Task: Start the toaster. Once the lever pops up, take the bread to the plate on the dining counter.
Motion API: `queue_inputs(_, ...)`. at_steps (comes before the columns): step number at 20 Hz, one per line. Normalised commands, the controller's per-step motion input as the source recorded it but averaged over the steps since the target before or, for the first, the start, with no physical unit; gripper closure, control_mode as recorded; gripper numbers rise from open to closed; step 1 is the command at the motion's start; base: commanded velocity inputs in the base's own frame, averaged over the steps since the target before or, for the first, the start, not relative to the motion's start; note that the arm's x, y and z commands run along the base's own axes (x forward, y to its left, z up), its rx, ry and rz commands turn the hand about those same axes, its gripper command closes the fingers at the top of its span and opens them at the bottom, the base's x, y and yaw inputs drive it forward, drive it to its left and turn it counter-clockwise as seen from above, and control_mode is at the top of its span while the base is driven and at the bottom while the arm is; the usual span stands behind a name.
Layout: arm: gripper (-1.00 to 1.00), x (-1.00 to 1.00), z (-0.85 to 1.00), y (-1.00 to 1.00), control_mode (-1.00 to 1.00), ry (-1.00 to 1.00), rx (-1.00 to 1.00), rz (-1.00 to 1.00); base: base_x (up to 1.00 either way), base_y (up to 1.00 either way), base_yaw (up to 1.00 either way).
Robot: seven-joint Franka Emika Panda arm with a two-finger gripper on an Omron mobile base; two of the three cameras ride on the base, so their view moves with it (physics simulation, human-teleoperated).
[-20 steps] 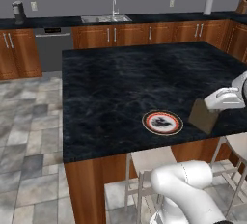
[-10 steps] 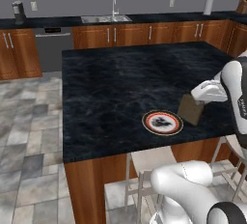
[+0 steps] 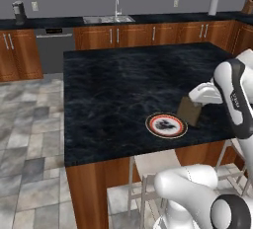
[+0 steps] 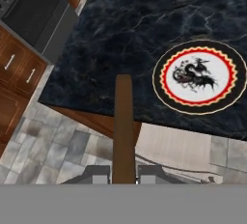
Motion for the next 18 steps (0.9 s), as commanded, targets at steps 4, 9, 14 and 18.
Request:
queue_inputs(4,1.0,0.42,-0.3,0.0,-1.0,0.03,0.0,0.0,0.0,0.0,0.0)
queue_inputs(9,1.0,0.26,-0.3,-0.03,-1.0,0.03,0.02,0.0,0.0,0.0,0.0)
queue_inputs(14,1.0,0.26,-0.34,-0.01,-1.0,0.03,0.03,0.0,0.0,0.0,0.0)
queue_inputs(18,1.0,0.27,-0.36,-0.02,-1.0,0.0,0.03,0.0,0.0,0.0,0.0)
